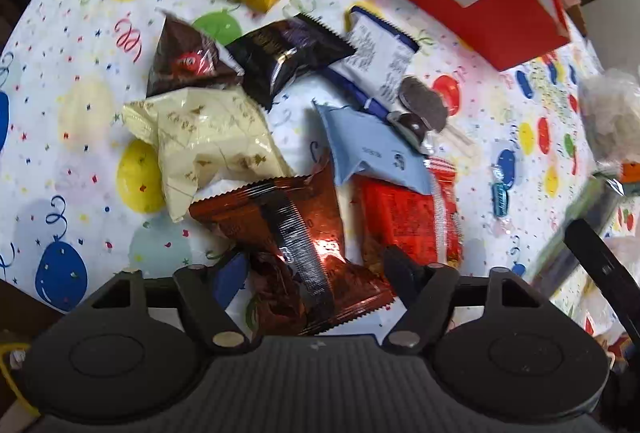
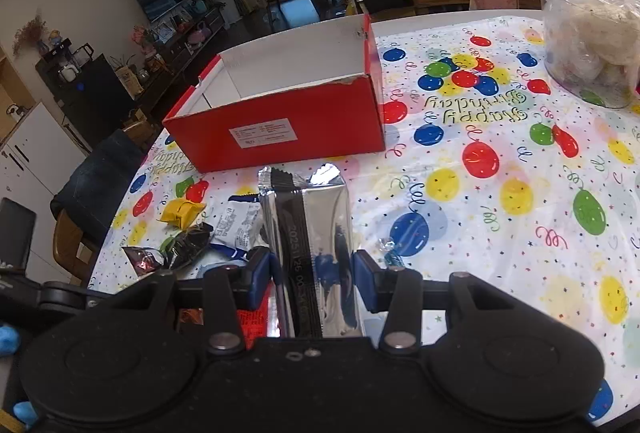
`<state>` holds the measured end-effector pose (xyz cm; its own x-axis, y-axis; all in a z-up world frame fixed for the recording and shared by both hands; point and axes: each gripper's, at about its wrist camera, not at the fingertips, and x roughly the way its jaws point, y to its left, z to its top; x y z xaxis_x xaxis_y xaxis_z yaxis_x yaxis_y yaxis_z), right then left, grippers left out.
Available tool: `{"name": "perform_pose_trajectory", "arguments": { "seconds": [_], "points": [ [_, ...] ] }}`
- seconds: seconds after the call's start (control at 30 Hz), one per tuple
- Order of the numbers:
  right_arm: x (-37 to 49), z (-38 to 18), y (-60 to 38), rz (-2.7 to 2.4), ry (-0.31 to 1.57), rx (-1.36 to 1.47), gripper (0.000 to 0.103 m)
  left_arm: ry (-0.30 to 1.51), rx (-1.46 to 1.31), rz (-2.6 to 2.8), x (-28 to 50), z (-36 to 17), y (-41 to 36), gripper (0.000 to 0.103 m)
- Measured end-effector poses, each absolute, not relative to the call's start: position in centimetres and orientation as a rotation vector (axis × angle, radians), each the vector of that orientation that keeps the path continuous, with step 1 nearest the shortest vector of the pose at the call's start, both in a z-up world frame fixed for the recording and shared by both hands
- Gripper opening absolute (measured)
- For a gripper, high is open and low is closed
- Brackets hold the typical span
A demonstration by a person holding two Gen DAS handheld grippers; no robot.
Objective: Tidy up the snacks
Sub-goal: 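Carry orange-brown wrapper and silver bar into the red box with both grippers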
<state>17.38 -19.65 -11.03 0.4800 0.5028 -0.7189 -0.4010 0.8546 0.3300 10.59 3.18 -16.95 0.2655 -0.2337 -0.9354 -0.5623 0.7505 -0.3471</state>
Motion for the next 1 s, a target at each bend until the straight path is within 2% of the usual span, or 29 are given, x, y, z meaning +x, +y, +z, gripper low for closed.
{"name": "perform_pose_trajectory", "arguments": {
  "seconds": [0.07, 0.17, 0.23, 0.33, 0.6, 1.0],
  "points": [
    [17.3, -11.1, -19.8, 0.548, 0.918, 0.121, 0.043, 1.320, -0.734, 0.266, 10.6, -17.3, 3.3, 0.064],
    [17.3, -11.1, -19.9, 0.543, 0.919, 0.123, 0.043, 1.317, -0.733, 0.270, 10.6, -17.5, 3.4, 0.060],
    [17.3, -11.1, -19.9, 0.540, 0.919, 0.123, 0.043, 1.312, -0.719, 0.268, 10.6, -17.4, 3.4, 0.051],
    [17.4, -11.0, -19.8, 0.542, 0.919, 0.123, 0.043, 1.303, -0.739, 0.254, 10.2, -17.4, 3.9, 0.048],
    [17.8, -10.1, -19.2, 0.559, 0.904, 0.109, 0.043, 1.279, -0.786, 0.183, 8.7, -15.9, 4.4, 0.047],
    [20.9, -7.5, -17.5, 0.598, 0.851, 0.062, 0.043, 1.109, -0.634, 0.158, 10.5, -9.0, 4.8, 0.047]
  ]
}}
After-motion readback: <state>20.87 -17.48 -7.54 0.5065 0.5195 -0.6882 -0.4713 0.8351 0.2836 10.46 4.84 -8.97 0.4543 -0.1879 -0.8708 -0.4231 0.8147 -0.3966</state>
